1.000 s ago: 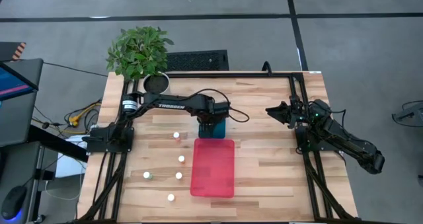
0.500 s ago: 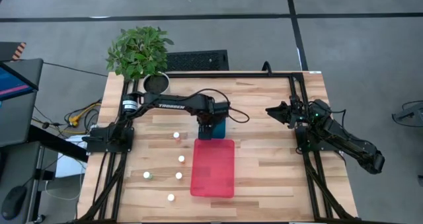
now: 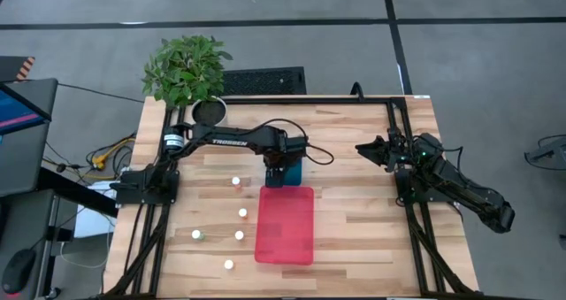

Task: Pick and place medicine bottles into bin by pill shape (circle, oval)
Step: Put the large orange capsule bottle into the blue bin, then put the small orange capsule bottle into the blue bin

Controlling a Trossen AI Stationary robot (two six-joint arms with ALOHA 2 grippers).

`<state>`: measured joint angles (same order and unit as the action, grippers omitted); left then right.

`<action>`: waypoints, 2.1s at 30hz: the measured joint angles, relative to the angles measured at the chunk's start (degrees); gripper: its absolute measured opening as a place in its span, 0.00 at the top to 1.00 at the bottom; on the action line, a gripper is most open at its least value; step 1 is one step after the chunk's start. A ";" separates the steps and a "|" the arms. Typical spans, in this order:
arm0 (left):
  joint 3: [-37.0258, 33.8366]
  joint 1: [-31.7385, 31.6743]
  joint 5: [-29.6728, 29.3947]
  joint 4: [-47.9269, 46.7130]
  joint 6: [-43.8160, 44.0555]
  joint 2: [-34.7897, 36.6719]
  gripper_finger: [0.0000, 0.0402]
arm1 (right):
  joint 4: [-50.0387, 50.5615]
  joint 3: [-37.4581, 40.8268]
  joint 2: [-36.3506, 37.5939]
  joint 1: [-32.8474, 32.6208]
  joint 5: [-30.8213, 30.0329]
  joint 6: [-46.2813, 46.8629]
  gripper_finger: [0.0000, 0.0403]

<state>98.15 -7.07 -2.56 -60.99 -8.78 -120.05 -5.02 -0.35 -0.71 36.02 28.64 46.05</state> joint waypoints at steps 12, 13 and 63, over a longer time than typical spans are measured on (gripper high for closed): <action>2.33 0.02 -1.30 -3.05 1.83 0.00 0.19 | -0.02 0.00 0.00 0.00 0.00 0.00 0.49; 3.07 0.02 -1.36 -3.73 1.97 0.00 0.19 | -0.02 0.01 0.00 -0.01 0.00 0.01 0.49; -24.89 27.46 -6.49 0.89 42.45 22.94 0.20 | 0.17 0.01 -0.02 -0.01 0.00 0.10 0.49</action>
<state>73.26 20.39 -9.05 -60.10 33.68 -97.11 -4.84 -0.35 -0.73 36.01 28.64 46.15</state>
